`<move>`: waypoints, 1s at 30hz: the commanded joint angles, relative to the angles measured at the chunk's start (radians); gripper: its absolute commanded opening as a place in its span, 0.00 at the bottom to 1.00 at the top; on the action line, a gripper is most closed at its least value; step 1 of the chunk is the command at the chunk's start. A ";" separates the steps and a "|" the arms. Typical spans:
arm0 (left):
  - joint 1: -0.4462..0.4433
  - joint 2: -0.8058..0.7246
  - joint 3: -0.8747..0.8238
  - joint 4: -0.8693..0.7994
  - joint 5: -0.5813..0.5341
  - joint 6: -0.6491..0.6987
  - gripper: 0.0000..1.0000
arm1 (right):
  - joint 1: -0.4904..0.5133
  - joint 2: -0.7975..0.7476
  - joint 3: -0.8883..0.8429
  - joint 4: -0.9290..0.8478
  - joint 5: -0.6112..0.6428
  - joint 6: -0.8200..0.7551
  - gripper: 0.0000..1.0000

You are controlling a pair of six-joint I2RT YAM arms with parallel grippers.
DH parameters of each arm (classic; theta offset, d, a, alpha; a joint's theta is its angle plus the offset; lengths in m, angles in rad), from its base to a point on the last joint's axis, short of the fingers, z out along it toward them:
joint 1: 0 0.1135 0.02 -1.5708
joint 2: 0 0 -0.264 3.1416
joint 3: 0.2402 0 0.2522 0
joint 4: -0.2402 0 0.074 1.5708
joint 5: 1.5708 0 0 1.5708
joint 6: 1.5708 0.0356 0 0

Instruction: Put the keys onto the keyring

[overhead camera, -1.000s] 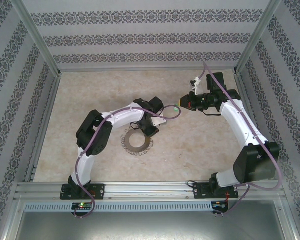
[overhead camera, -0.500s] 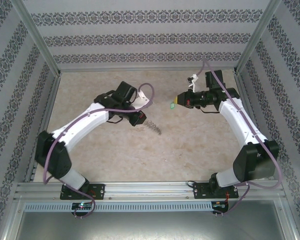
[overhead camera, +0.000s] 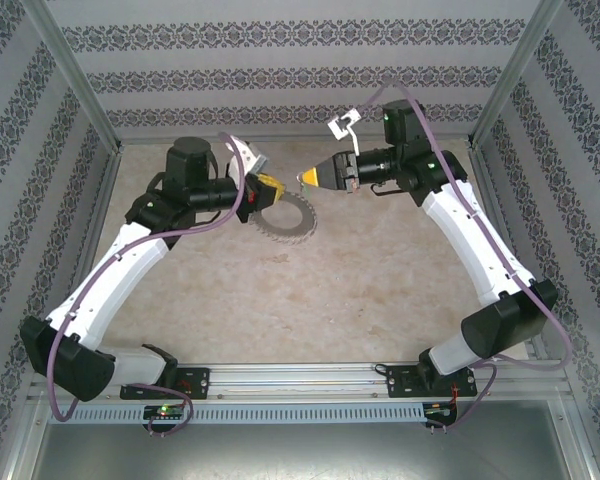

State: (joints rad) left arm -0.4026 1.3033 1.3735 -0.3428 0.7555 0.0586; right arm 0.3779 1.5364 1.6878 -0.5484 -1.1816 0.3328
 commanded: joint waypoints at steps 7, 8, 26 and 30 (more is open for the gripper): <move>0.058 0.007 0.157 0.164 0.188 -0.102 0.00 | 0.001 0.046 0.163 0.015 -0.020 0.062 0.00; 0.063 0.011 0.166 0.174 0.200 -0.113 0.00 | -0.004 0.047 0.180 0.014 -0.012 0.069 0.00; 0.177 0.073 0.272 0.584 0.392 -0.509 0.00 | -0.020 0.077 0.389 0.017 0.039 0.091 0.00; 0.177 0.059 0.318 0.339 0.329 -0.317 0.00 | -0.043 0.081 0.397 0.016 0.064 0.092 0.00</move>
State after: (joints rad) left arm -0.2333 1.3842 1.6314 0.1028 1.1023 -0.3740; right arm 0.3592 1.6009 2.0628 -0.5404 -1.1549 0.4202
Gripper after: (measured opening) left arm 0.043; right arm 0.065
